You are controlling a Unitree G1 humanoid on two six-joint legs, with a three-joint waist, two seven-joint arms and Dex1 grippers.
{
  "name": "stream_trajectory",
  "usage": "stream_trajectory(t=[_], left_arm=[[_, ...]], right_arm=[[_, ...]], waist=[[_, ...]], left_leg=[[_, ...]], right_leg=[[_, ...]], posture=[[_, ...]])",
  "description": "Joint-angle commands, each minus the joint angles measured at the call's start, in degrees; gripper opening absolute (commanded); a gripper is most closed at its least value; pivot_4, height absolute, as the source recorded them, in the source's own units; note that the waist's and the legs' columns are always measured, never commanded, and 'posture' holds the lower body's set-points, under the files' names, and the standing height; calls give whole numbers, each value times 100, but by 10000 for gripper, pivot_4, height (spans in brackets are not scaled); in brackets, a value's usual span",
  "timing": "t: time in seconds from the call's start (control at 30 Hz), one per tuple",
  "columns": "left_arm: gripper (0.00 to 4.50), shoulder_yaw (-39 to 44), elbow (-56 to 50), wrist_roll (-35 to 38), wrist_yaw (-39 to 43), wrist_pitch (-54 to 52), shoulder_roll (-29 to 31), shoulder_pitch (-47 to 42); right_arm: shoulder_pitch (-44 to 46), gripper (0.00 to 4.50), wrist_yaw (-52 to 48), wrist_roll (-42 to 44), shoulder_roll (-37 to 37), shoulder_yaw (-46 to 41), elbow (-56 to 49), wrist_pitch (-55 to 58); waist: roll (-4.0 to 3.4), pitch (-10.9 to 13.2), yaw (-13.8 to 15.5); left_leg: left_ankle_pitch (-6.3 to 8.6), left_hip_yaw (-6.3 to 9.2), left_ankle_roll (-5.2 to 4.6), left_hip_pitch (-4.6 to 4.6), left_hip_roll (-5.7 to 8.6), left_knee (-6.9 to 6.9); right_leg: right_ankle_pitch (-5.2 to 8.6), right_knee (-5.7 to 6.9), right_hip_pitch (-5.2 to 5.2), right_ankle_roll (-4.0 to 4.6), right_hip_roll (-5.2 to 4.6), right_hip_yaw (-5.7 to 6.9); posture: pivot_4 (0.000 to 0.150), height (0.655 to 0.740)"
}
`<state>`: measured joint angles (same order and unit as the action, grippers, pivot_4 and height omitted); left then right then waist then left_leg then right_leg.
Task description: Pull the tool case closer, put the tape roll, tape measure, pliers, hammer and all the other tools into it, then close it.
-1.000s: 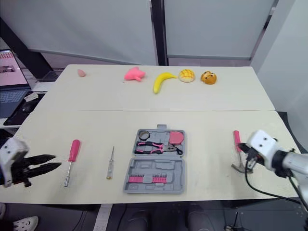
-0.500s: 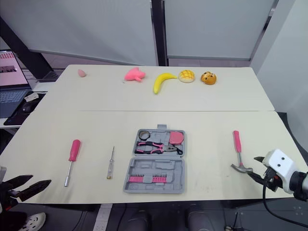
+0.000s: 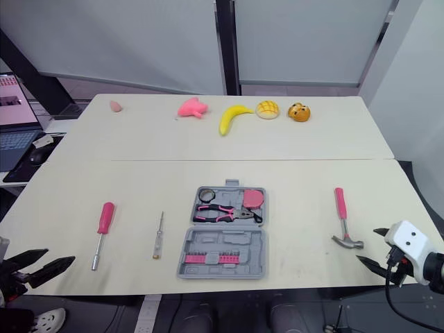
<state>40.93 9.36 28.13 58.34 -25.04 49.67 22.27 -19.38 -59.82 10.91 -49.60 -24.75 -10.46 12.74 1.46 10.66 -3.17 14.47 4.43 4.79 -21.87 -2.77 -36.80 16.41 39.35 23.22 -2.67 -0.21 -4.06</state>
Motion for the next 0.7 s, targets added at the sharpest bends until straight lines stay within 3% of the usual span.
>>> stream_trajectory(t=[0.03, 0.7], left_arm=[[45000, 295, -113, 91, -22, 34, -63, 135], [45000, 174, -135, 6, 159, 289, -84, 207]], right_arm=[[43, 44611, -50, 135, -98, -152, 82, -181], [158, 44611, -215, 171, -255, -25, 558, -670]], waist=[[1, 0, 0], [2, -1, -5]], left_leg=[[0, 0, 0, 0, 0, 0], [0, -1, 0, 1, 0, 0]], right_leg=[[0, 0, 0, 0, 0, 1], [1, -1, -1, 2, 0, 0]], posture=[[1500, 7255], [1500, 7255]])
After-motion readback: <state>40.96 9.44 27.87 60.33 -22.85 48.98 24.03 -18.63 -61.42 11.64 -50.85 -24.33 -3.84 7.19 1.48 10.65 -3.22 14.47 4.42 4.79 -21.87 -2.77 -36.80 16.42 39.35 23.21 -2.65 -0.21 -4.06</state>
